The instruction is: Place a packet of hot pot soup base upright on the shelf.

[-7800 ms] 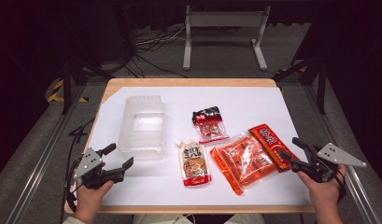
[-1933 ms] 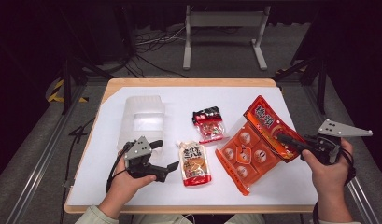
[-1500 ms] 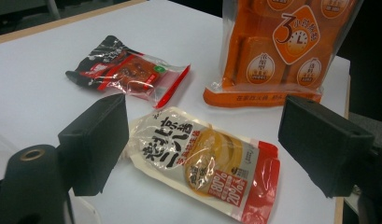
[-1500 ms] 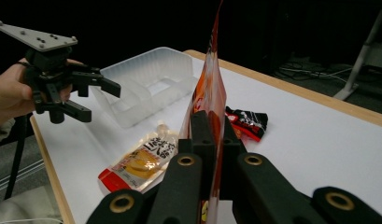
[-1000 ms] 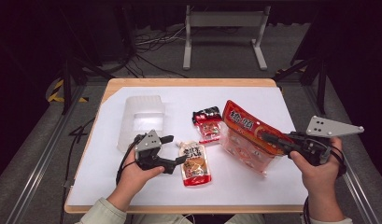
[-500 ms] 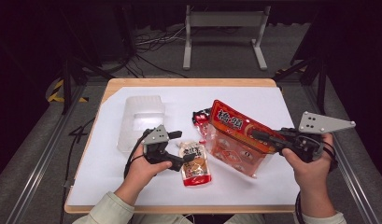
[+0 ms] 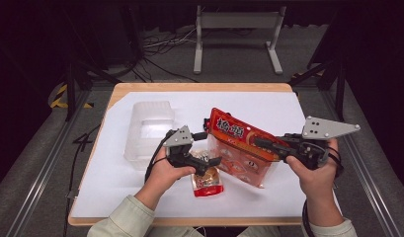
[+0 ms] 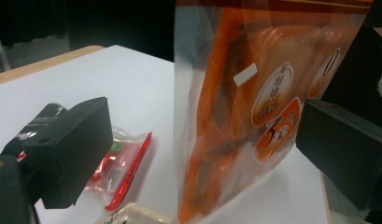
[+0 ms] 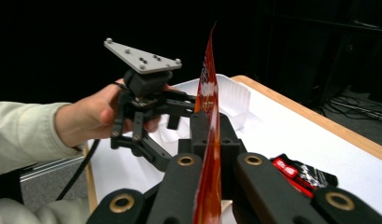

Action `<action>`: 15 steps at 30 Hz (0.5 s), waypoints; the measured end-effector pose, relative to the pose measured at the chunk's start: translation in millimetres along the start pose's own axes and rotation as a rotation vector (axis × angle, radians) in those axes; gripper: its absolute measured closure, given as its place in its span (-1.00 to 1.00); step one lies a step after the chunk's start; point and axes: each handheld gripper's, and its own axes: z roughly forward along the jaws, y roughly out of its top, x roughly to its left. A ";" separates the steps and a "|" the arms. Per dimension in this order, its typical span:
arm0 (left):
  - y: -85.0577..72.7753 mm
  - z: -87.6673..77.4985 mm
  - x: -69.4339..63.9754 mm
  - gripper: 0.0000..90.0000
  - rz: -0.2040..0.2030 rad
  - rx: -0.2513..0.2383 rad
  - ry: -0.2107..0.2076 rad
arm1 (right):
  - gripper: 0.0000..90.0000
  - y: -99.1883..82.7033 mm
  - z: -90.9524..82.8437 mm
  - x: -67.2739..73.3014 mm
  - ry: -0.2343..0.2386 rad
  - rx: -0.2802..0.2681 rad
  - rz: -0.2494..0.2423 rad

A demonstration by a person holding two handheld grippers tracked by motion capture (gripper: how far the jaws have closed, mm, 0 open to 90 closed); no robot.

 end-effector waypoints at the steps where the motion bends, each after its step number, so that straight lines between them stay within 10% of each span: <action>1: 0.1 1.8 0.4 -0.89 0.018 0.004 -0.018 | 1.00 0.7 1.5 1.1 0.008 0.000 -0.003; 15: -1.3 10.8 -6.8 -0.84 0.120 -0.011 -0.127 | 1.00 -0.9 14.6 6.8 0.051 -0.010 -0.007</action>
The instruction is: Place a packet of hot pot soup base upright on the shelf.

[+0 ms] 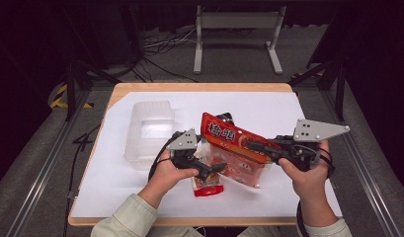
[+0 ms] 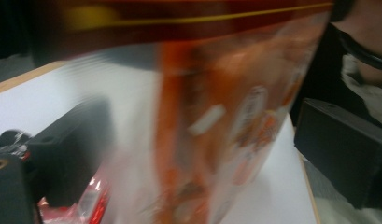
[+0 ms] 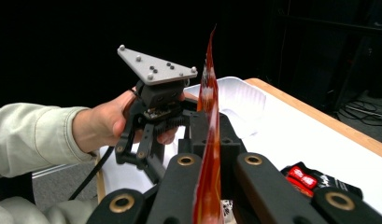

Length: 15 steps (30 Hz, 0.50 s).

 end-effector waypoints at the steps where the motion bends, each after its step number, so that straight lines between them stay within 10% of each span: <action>1: 0.8 1.0 -1.0 -0.81 0.012 0.001 -0.008 | 1.00 -0.6 1.4 -0.1 0.004 -0.002 0.002; 15: 6.1 13.2 -5.4 -0.21 0.052 0.004 -0.084 | 1.00 -3.2 5.2 2.6 0.018 -0.046 0.019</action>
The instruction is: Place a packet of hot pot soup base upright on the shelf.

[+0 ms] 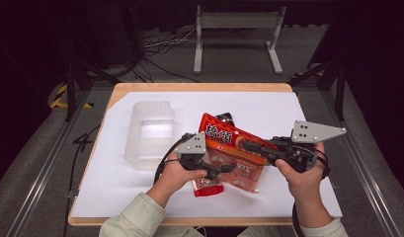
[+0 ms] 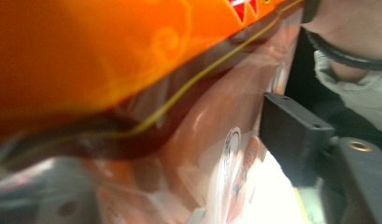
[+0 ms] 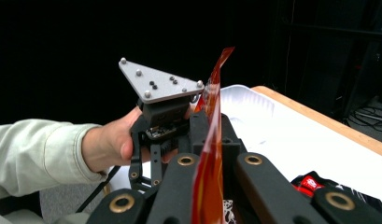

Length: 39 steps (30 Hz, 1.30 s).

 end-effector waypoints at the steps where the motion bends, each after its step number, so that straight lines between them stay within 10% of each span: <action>1: 0.5 -0.1 -1.0 -0.10 0.006 0.000 -0.009 | 1.00 -0.2 -1.3 -0.5 0.000 -0.008 0.005; 12: 4.9 -4.5 -6.9 0.54 0.009 0.034 -0.043 | 1.00 -2.2 -4.1 -5.2 -0.005 -0.025 0.025; 22: 7.7 -8.1 -8.1 0.58 -0.011 0.061 -0.031 | 0.96 -4.7 -2.4 -8.8 -0.013 -0.022 0.036; 39: 8.2 -44.6 4.6 0.58 -0.062 0.042 0.039 | 0.17 -10.5 -15.9 -24.4 -0.117 -0.067 0.038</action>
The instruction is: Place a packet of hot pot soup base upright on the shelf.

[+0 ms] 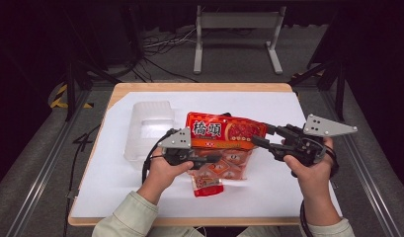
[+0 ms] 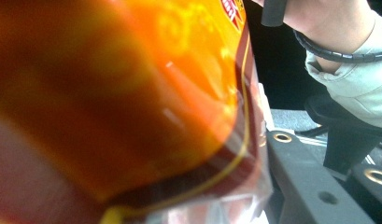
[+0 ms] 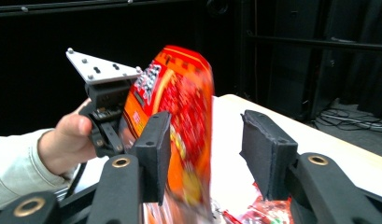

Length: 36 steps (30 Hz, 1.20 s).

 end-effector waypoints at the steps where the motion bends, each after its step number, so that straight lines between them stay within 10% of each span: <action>1: 0.4 -4.1 1.2 0.58 -0.004 -0.002 0.005 | 0.15 -0.2 -2.0 -1.1 -0.002 -0.003 0.000; 36: 31.7 -28.8 -0.6 0.58 0.039 -0.057 0.033 | -0.05 -42.3 -16.6 -68.4 -0.206 0.078 0.037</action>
